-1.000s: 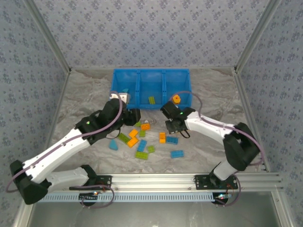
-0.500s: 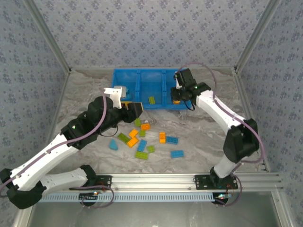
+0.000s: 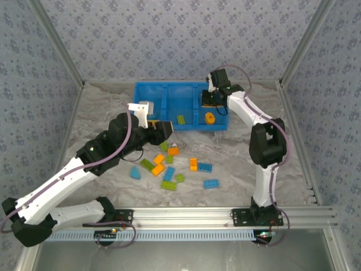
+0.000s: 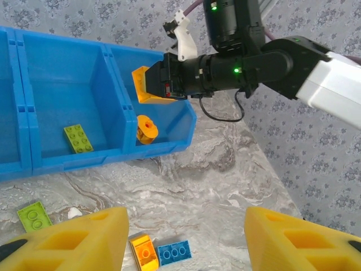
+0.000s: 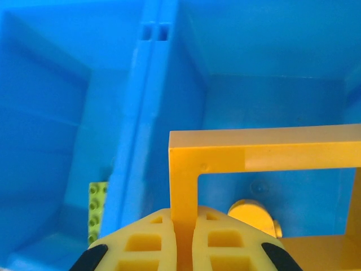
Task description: Sort the legos into containers by color
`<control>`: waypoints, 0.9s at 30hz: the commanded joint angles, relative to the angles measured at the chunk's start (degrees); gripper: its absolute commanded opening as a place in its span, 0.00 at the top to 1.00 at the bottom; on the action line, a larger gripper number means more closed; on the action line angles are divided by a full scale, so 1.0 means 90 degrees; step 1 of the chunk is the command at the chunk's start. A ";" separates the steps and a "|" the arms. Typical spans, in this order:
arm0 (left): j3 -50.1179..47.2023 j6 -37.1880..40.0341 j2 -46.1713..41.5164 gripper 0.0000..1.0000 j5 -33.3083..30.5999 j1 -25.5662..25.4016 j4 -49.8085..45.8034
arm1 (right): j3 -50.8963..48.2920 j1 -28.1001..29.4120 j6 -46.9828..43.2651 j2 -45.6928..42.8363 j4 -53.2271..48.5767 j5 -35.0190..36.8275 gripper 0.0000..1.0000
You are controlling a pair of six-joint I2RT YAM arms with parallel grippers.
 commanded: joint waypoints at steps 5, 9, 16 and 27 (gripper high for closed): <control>0.0080 0.0068 0.0063 0.43 0.0068 -0.0063 0.0159 | 0.0623 -0.0081 0.0101 0.0614 -0.0110 0.0100 0.89; 0.0099 0.0056 0.0111 0.43 0.0101 -0.0073 0.0208 | 0.1005 -0.0148 0.0171 0.0996 -0.0259 0.0225 0.88; 0.0070 0.0026 0.0116 0.43 0.0081 -0.0083 0.0199 | 0.1591 -0.0149 0.0203 0.1663 -0.0518 0.0341 0.85; 0.0109 0.0065 0.0104 0.43 0.0074 -0.0094 0.0160 | 0.2260 -0.0207 0.0391 0.2165 -0.1034 0.0419 0.78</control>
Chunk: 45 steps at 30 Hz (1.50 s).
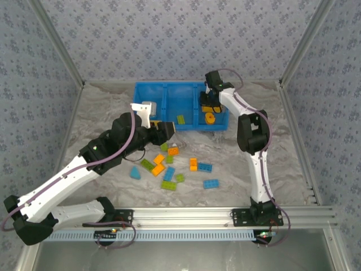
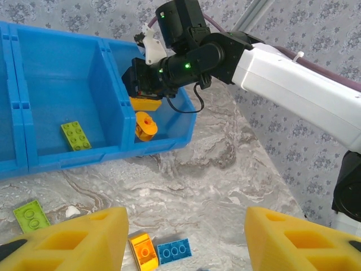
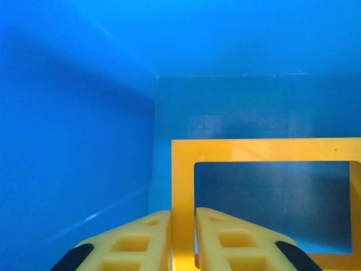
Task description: Sort the legos into containers by color
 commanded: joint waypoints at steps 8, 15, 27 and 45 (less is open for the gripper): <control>0.0111 0.0079 -0.0028 0.43 0.0016 -0.0061 0.0054 | 0.0408 -0.0033 0.0164 -0.0324 -0.0389 0.0190 0.69; -0.0037 -0.0008 -0.0032 0.43 -0.0065 -0.0057 -0.0022 | -0.0303 0.0123 0.0203 -0.2123 -0.0125 0.0875 0.70; -0.0168 -0.0930 0.0368 0.43 -0.0820 0.0027 -0.1743 | -0.6168 0.1955 -0.0129 -0.7471 0.2611 0.0902 0.58; -0.2447 -0.4087 0.0398 0.30 -0.0092 0.1601 -0.2819 | -0.8901 0.5126 0.0788 -0.9447 0.2720 0.1672 0.33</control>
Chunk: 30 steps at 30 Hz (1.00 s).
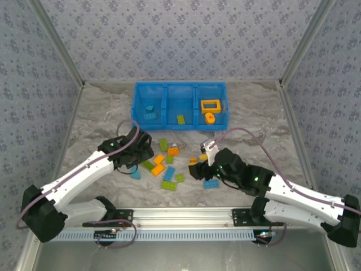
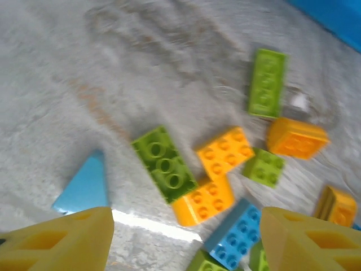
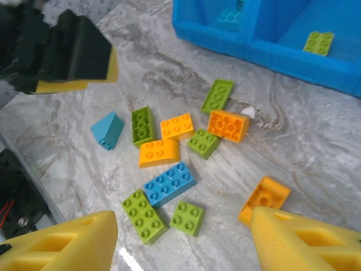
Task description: Sort the legos into containers by color
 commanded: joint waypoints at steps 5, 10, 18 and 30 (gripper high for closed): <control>-0.1221 -0.1276 -0.0535 0.31 0.0464 0.0727 0.0197 | 0.0150 0.0418 0.0187 0.0767 0.0639 0.0175 0.33; -0.1206 -0.0598 -0.0058 0.28 0.0410 0.0738 -0.0174 | 0.0311 0.0491 0.0114 0.1014 0.0584 0.0127 0.33; -0.2109 -0.0926 -0.0460 0.23 0.0653 0.0715 0.1263 | 0.0308 0.0454 0.0076 0.1106 0.0574 0.0194 0.33; -0.2113 -0.0012 0.0424 0.46 0.0405 0.0707 0.1416 | 0.0340 0.0395 0.0195 0.1302 0.0606 0.0046 0.33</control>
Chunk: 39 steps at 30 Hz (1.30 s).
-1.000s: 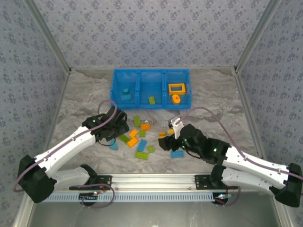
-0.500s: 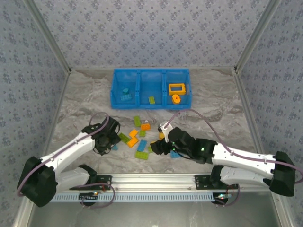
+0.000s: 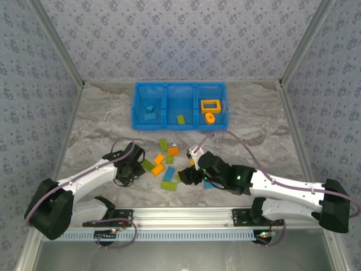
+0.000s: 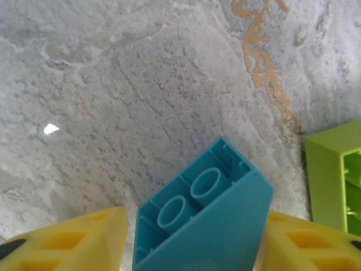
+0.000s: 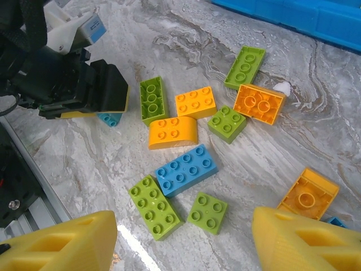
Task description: Sort the legos into containers by color
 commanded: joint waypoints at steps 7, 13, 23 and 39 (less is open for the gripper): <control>0.0077 0.0457 0.0280 0.62 -0.0259 -0.0029 0.0279 | 0.0331 -0.0113 0.0083 0.0156 0.0067 -0.0079 0.33; 0.0441 0.0517 -0.0048 0.67 -0.0678 -0.0205 -0.0299 | 0.0357 -0.0122 0.0104 0.0152 0.0002 -0.0084 0.33; 0.2846 0.1697 -0.0012 0.68 -0.0926 0.0085 -0.1146 | 0.0929 -0.0330 0.0117 -0.0080 0.0139 0.0370 0.34; 0.9191 0.3818 0.5627 0.71 -0.0031 0.1688 -0.1635 | 0.1568 -0.0859 0.0259 0.0504 0.0512 0.0347 0.35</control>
